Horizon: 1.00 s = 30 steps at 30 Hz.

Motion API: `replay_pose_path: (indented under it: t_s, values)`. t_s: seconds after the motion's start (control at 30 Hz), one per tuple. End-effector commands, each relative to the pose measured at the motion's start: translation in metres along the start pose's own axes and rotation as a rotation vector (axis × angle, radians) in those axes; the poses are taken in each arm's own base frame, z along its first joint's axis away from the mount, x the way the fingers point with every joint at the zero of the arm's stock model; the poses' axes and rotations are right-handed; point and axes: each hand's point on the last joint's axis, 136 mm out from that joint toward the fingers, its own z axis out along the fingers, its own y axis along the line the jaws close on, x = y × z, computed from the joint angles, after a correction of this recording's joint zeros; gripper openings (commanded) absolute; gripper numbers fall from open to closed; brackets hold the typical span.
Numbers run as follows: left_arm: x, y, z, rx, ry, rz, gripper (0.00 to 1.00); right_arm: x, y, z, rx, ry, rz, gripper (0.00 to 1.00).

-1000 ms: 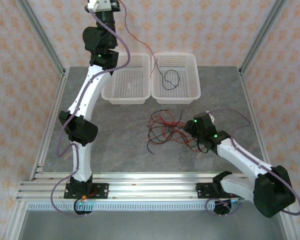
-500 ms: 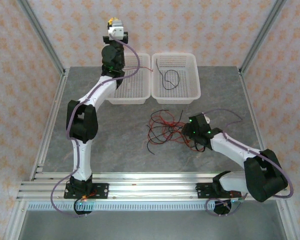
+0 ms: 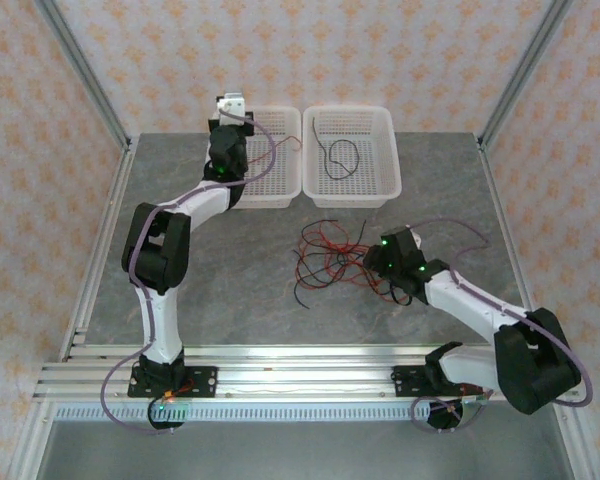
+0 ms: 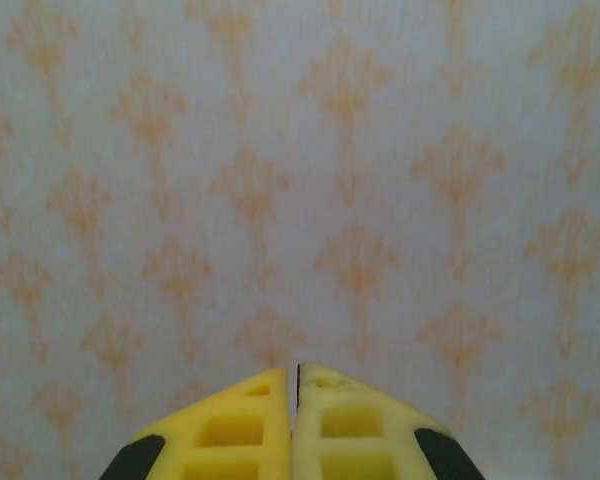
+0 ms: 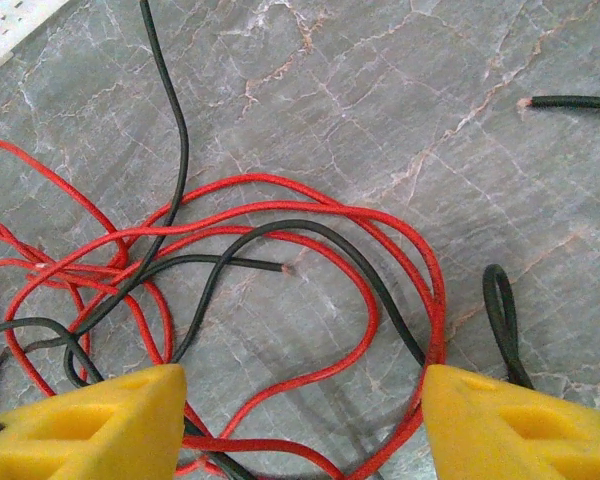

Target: Untangle the cables

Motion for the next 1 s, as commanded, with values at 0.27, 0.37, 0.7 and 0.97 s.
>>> replay_pose_path:
  t_s: [0.27,0.37,0.7,0.97]
  values:
    - [0.077,-0.015,-0.015,0.007,0.475,-0.012,0.00,-0.002,-0.002,-0.012,-0.029,-0.026,0.024,0.63]
    - [0.105,-0.021,-0.023,0.022,0.609,-0.004,0.00,-0.001,-0.001,-0.014,-0.039,-0.026,0.024,0.63]
    - [0.205,-0.063,-0.031,0.123,0.989,-0.113,0.06,0.009,0.006,-0.019,-0.101,0.022,0.025,0.63]
    - [0.232,-0.062,-0.023,0.070,1.054,-0.146,0.99,0.008,0.007,-0.030,-0.105,0.018,0.011,0.63]
